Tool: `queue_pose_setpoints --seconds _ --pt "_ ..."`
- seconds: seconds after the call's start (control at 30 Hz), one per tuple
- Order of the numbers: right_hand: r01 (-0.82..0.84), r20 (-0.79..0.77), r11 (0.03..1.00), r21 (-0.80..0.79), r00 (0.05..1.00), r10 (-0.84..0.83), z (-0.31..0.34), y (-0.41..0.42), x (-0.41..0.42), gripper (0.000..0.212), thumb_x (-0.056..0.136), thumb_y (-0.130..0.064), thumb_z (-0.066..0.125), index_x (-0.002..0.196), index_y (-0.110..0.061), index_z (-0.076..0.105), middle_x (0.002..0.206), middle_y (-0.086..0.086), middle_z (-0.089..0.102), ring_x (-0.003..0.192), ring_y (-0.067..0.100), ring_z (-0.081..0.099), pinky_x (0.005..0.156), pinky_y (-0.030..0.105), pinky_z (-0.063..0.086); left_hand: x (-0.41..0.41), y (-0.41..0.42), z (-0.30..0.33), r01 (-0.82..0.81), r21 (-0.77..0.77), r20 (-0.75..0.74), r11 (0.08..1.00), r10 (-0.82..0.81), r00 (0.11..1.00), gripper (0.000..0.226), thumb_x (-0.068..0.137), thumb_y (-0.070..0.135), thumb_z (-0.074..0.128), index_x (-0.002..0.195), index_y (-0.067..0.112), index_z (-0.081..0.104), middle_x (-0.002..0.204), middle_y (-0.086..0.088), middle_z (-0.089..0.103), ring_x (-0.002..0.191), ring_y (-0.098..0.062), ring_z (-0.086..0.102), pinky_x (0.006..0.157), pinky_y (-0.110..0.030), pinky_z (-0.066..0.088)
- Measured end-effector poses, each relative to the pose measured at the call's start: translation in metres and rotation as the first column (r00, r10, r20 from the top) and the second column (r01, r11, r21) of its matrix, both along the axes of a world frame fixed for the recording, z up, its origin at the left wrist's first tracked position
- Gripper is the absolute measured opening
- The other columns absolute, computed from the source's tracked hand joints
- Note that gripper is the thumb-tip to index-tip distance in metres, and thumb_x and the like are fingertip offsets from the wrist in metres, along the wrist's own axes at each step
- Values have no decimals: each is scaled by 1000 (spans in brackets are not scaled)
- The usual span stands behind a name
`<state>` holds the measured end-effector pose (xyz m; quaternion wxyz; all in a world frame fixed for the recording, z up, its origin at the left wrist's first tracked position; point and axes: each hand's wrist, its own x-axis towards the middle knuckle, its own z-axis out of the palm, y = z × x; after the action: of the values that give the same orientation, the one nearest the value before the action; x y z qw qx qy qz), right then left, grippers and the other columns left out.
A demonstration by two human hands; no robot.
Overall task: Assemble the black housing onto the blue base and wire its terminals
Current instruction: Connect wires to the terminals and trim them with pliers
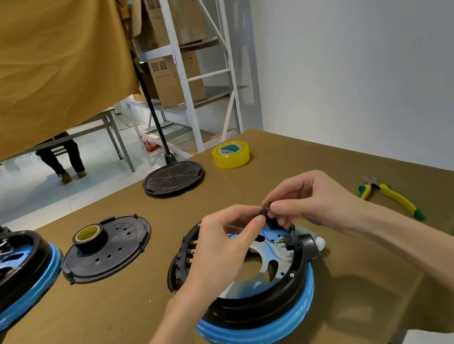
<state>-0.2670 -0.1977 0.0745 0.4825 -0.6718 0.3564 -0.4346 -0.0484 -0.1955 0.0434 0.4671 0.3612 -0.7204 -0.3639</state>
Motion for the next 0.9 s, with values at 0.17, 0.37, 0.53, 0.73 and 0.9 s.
queue_pose_setpoints --seconds 0.17,0.37,0.53,0.73,0.9 --pt "104 -70 984 -145 991 -115 0 5 2 8 86 -9 79 93 -11 82 82 6 78 70 15 72 66 24 58 -4 2 -1 49 2 -43 999 -49 998 18 98 10 68 107 21 79 95 4 80 93 -17 75 86 -33 60" --pt "170 -72 939 -299 977 -200 -11 12 3 5 88 -11 80 91 -13 83 83 4 78 74 23 76 67 32 62 -6 3 -11 112 7 -88 994 -111 990 20 100 9 64 114 14 77 101 1 80 100 -16 76 93 -28 58" --pt "197 -107 928 -315 965 -241 -15 10 2 7 91 -11 77 91 -14 83 80 2 78 70 19 74 65 30 60 -11 3 -13 63 -32 -68 997 -65 996 18 96 15 72 112 21 77 96 6 80 94 -14 76 86 -25 59" --pt "306 -42 910 -281 943 -330 -17 2 -3 14 98 -14 68 95 -17 82 83 2 77 63 17 67 63 25 56 -14 -1 -6 66 31 -174 997 -59 983 13 97 10 69 104 16 79 78 -9 77 75 -25 75 80 -38 62" --pt "457 -440 848 -269 725 -530 -43 -18 -2 14 97 -29 67 108 -22 75 102 -5 72 92 9 65 85 32 53 -8 0 -6 163 157 -230 974 -124 965 17 100 8 63 114 13 72 77 -15 75 74 -28 75 80 -39 62"
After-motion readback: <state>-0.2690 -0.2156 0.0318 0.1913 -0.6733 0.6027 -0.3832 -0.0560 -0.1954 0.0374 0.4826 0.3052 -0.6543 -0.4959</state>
